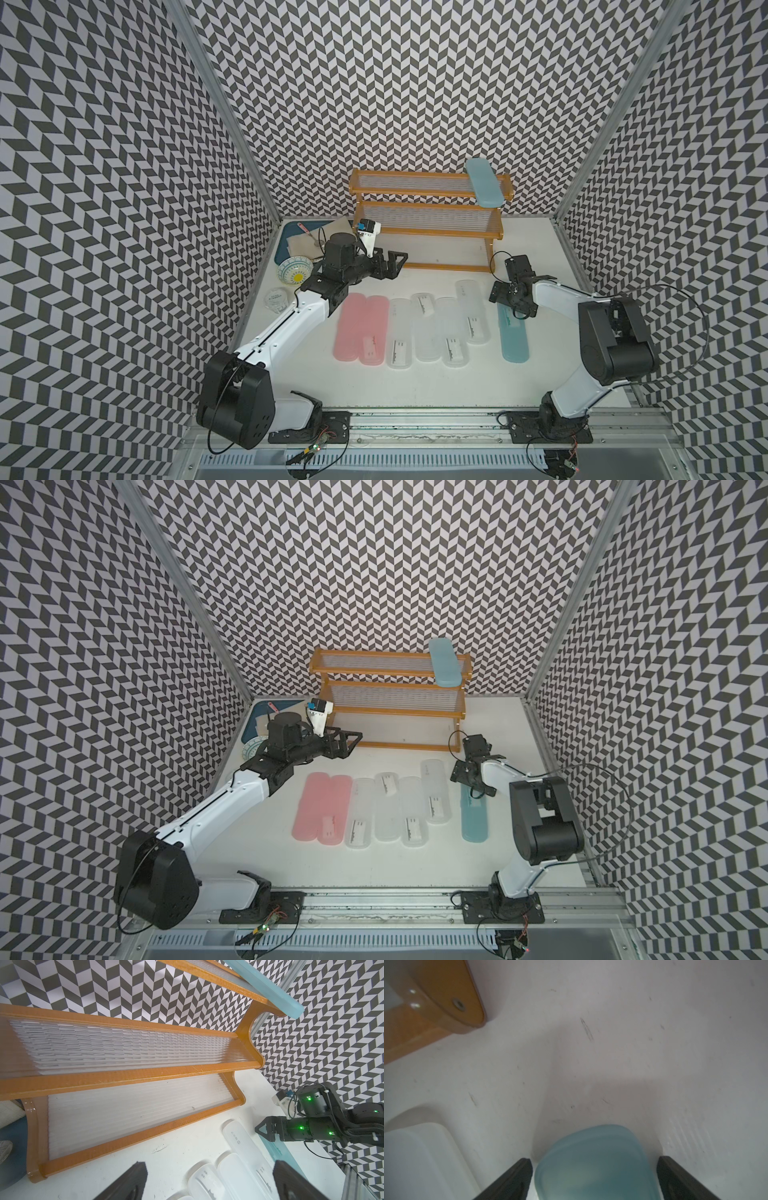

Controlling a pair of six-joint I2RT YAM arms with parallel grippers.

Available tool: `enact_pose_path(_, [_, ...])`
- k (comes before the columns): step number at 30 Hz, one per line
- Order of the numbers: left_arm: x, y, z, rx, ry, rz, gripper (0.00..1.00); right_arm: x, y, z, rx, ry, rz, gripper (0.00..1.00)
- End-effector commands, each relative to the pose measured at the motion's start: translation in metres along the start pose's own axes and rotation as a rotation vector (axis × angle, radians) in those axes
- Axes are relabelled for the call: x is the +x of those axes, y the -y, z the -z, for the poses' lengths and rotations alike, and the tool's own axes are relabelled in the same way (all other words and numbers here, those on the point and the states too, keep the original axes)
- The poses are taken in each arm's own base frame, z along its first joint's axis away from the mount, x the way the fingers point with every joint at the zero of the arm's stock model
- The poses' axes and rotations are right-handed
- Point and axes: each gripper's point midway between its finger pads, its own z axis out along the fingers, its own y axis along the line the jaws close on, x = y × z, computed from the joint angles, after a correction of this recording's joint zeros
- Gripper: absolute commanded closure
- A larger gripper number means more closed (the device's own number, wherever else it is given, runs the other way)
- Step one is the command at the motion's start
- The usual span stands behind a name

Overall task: Place the pencil cases on the shelf according to color
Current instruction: Adjust the pencil case at the center of the board.

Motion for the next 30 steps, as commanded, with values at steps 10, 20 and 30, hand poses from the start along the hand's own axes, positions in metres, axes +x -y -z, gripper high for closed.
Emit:
enact_pose_path(10, [-0.009,0.008,0.003,0.019,0.020,-0.019,0.00,0.064,0.022,0.024,0.004,-0.054,-0.011,0.00])
enact_pose_path(20, [-0.012,0.008,0.006,0.012,0.031,-0.028,0.00,0.071,0.019,0.009,0.005,-0.077,0.010,0.01])
enact_pose_path(30, [-0.008,0.006,0.003,0.009,0.018,-0.023,0.00,0.035,0.002,0.005,0.005,-0.018,0.036,0.35])
